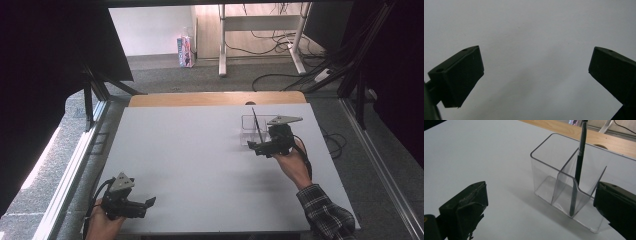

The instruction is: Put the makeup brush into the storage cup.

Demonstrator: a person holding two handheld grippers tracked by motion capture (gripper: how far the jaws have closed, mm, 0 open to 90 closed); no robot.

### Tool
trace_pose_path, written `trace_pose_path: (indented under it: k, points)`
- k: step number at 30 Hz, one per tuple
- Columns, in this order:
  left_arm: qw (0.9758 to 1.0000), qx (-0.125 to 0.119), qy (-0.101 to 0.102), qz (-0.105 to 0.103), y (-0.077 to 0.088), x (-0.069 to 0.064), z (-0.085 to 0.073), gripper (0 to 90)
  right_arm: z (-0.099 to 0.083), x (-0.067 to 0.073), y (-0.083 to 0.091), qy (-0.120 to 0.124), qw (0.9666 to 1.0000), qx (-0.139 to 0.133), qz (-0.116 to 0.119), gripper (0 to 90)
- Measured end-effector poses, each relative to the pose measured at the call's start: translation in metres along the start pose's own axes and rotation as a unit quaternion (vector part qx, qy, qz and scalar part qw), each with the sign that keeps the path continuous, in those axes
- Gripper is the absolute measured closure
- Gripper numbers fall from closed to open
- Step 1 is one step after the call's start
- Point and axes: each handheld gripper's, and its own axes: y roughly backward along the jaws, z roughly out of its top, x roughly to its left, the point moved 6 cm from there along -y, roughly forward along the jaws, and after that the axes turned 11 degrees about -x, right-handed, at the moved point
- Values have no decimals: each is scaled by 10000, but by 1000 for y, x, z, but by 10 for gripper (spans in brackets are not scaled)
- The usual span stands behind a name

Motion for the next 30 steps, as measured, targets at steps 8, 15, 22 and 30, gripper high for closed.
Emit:
trace_pose_path:
  k: [8,15,22,30]
  points:
    - [10000,-1,9,7,0,0,0,3,-4,4,3,-15,10000,50,31,0]
    - [10000,-8,21,13,0,0,0,3,-7,6,11,-69,9999,60,80,0]
    - [10000,-10,19,11,0,0,0,3,-8,6,19,-39,9999,33,117,0]
    - [10000,-6,20,14,1,0,0,3,-8,9,28,-4,9999,25,116,0]
